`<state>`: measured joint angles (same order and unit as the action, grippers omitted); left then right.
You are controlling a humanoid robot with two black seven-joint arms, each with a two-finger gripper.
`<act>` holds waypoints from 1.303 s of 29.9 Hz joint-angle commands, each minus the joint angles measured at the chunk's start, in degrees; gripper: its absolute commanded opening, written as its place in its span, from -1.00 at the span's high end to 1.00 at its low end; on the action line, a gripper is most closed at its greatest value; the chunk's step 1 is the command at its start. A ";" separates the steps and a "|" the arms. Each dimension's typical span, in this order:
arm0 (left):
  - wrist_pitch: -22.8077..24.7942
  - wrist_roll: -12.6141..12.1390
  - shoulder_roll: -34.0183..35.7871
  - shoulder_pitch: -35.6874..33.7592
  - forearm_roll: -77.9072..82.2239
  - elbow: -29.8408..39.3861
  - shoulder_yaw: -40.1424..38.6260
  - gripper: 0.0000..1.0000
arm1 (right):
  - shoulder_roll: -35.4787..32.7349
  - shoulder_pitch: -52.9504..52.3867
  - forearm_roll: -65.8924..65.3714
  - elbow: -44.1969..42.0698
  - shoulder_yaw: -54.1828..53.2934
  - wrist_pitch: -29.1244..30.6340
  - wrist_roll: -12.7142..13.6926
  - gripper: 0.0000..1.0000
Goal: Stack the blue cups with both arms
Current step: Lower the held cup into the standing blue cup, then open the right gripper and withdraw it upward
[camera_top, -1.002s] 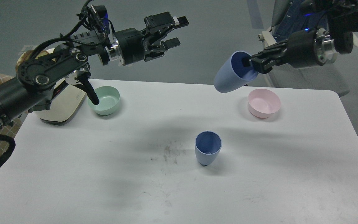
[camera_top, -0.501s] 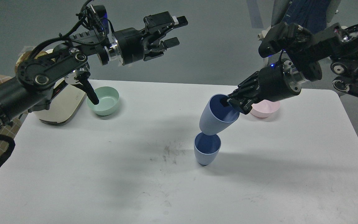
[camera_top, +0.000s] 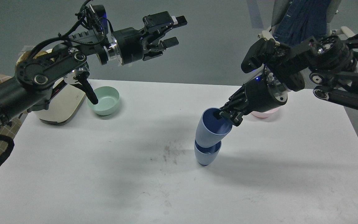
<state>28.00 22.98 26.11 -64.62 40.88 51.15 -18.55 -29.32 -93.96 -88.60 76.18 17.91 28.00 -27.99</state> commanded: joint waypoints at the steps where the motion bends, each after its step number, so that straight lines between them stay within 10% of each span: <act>1: 0.00 0.04 0.08 0.02 -0.01 0.00 0.00 -0.76 | 0.57 0.18 0.00 -0.59 0.63 0.00 -0.01 1.00; 39: 0.00 0.04 -0.01 -0.06 -0.01 0.09 -0.09 -0.76 | 0.49 0.62 0.09 -0.60 0.98 0.00 -0.01 0.65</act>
<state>28.00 23.03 26.14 -64.72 40.86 51.23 -18.64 -28.83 -93.34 -88.50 75.58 18.91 28.00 -28.00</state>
